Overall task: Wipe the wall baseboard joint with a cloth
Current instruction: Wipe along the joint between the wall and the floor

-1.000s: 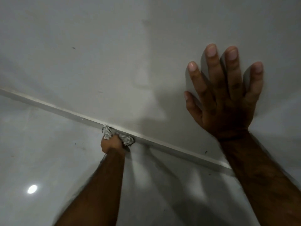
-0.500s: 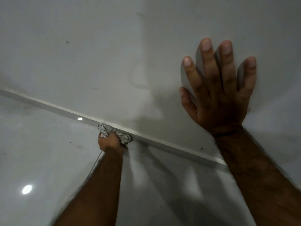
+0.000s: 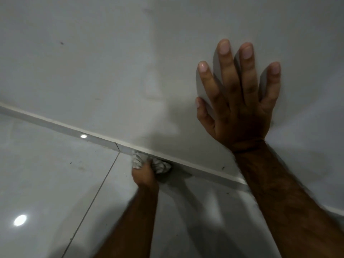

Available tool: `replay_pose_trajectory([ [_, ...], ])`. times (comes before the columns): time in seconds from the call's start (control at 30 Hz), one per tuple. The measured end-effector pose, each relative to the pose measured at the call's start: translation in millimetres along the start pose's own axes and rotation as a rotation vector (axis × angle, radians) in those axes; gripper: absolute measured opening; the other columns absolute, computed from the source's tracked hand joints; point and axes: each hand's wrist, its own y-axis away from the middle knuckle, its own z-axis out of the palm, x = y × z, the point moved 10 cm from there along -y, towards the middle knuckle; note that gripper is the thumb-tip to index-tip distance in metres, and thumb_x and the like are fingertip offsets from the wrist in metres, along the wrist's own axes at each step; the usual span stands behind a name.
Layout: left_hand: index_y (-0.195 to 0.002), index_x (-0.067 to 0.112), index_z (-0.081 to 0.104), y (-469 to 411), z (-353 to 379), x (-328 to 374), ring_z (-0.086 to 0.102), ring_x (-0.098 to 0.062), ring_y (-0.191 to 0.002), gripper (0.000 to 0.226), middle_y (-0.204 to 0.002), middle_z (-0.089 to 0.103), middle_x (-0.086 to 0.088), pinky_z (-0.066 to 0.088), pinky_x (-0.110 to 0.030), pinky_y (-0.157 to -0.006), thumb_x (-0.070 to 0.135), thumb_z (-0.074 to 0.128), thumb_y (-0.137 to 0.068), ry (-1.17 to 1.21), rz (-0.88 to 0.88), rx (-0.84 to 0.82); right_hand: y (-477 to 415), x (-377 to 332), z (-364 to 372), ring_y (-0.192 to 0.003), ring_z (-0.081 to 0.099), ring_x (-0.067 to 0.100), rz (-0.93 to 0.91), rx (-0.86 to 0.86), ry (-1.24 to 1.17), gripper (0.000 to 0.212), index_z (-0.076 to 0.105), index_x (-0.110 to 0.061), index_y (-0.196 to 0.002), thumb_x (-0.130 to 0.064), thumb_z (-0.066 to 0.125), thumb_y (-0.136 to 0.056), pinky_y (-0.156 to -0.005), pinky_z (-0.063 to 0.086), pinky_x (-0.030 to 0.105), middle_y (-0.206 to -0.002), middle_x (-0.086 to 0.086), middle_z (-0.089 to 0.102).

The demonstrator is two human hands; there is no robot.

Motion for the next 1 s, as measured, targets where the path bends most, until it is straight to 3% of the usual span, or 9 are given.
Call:
replay_pose_trajectory([
  [0.1, -0.121, 0.003, 0.071, -1.7, 0.6, -5.0, 0.076, -0.035, -0.090, 0.038, -0.106, 0.077, -0.019, 0.064, -0.048, -0.084, 0.007, 0.074, -0.083, -0.013, -0.034, 0.054, -0.3, 0.7, 0.1, -0.153, 0.025, 0.029, 0.008, -0.007, 0.000, 0.068, 0.044, -0.022, -0.159, -0.042, 0.061, -0.096, -0.129, 0.001, 0.050, -0.164, 0.008, 0.035],
  [0.27, -0.118, 0.010, 0.075, 81.4, 57.6, -64.0, 0.075, -0.037, -0.103, 0.044, -0.111, 0.079, -0.016, 0.059, -0.056, -0.096, 0.008, 0.077, -0.073, -0.241, -0.085, -0.322, 1.1, -0.2, -1.4, -0.154, 0.025, 0.029, 0.007, -0.008, 0.014, 0.068, 0.044, -0.023, -0.159, -0.042, 0.061, -0.095, -0.129, 0.001, 0.050, -0.164, 0.007, 0.034],
  [0.43, -0.084, 0.011, 0.075, 73.7, 51.1, -58.9, 0.075, -0.039, -0.082, 0.017, -0.086, 0.080, -0.014, 0.065, -0.051, -0.076, 0.004, 0.077, -0.067, -0.128, -0.113, -0.335, 1.6, 0.0, -1.3, -0.153, 0.025, 0.030, 0.006, 0.004, 0.022, 0.068, 0.045, -0.023, -0.158, -0.043, 0.061, -0.096, -0.129, 0.003, 0.051, -0.164, 0.008, 0.037],
  [0.53, -0.085, 0.004, 0.071, 23.5, 18.2, -31.5, 0.067, -0.026, -0.060, 0.005, -0.077, 0.072, -0.015, 0.060, -0.032, -0.052, -0.001, 0.072, -0.085, 0.157, -0.168, -0.112, 1.4, -0.3, -0.1, -0.153, 0.025, 0.030, 0.004, 0.004, 0.019, 0.068, 0.043, -0.023, -0.159, -0.043, 0.060, -0.096, -0.129, 0.002, 0.051, -0.164, 0.007, 0.034],
  [0.63, -0.114, -0.008, 0.070, 12.4, 10.0, -20.4, 0.069, -0.025, -0.059, 0.027, -0.095, 0.072, -0.019, 0.058, -0.029, -0.052, -0.001, 0.071, -0.087, 0.194, -0.159, -0.023, -0.1, -0.5, 0.3, -0.154, 0.026, 0.030, 0.009, 0.013, 0.029, 0.070, 0.043, -0.023, -0.159, -0.043, 0.061, -0.095, -0.129, 0.002, 0.051, -0.165, 0.007, 0.034],
  [0.7, -0.106, -0.005, 0.070, 29.9, 25.5, -31.8, 0.071, -0.023, -0.056, 0.018, -0.092, 0.073, -0.020, 0.058, -0.026, -0.049, -0.007, 0.067, -0.089, 0.150, -0.160, -0.137, 0.2, -0.4, 0.3, -0.154, 0.025, 0.030, 0.008, 0.009, 0.032, 0.069, 0.042, -0.023, -0.159, -0.043, 0.060, -0.096, -0.129, 0.002, 0.051, -0.165, 0.008, 0.033],
  [0.8, -0.095, 0.010, 0.071, 50.6, 41.6, -54.3, 0.076, -0.019, -0.058, 0.024, -0.075, 0.081, -0.003, 0.060, -0.024, -0.049, -0.011, 0.068, -0.086, 0.039, -0.232, -0.287, 1.6, -1.6, -0.4, -0.153, 0.025, 0.031, -0.005, 0.007, 0.027, 0.069, 0.042, -0.022, -0.160, -0.043, 0.060, -0.096, -0.129, 0.002, 0.051, -0.164, 0.008, 0.033],
  [0.93, -0.096, 0.001, 0.069, -0.3, 8.8, -12.7, 0.069, -0.022, -0.048, 0.004, -0.074, 0.070, -0.012, 0.054, -0.023, -0.040, 0.002, 0.066, -0.092, 0.026, -0.156, -0.152, 1.7, 0.1, -1.0, -0.152, 0.027, 0.032, -0.011, 0.014, 0.033, 0.069, 0.041, -0.021, -0.159, -0.044, 0.059, -0.097, -0.129, 0.000, 0.050, -0.163, 0.009, 0.034],
  [1.0, -0.083, 0.005, 0.061, -33.4, -8.8, 19.9, 0.063, -0.023, -0.047, 0.016, -0.079, 0.062, -0.017, 0.052, -0.023, -0.042, 0.011, 0.060, -0.098, 0.080, -0.137, -0.124, 1.9, 1.7, -1.7, -0.150, 0.030, 0.034, -0.011, 0.022, 0.032, 0.068, 0.043, -0.020, -0.158, -0.044, 0.060, -0.097, -0.129, 0.000, 0.050, -0.162, 0.010, 0.035],
])
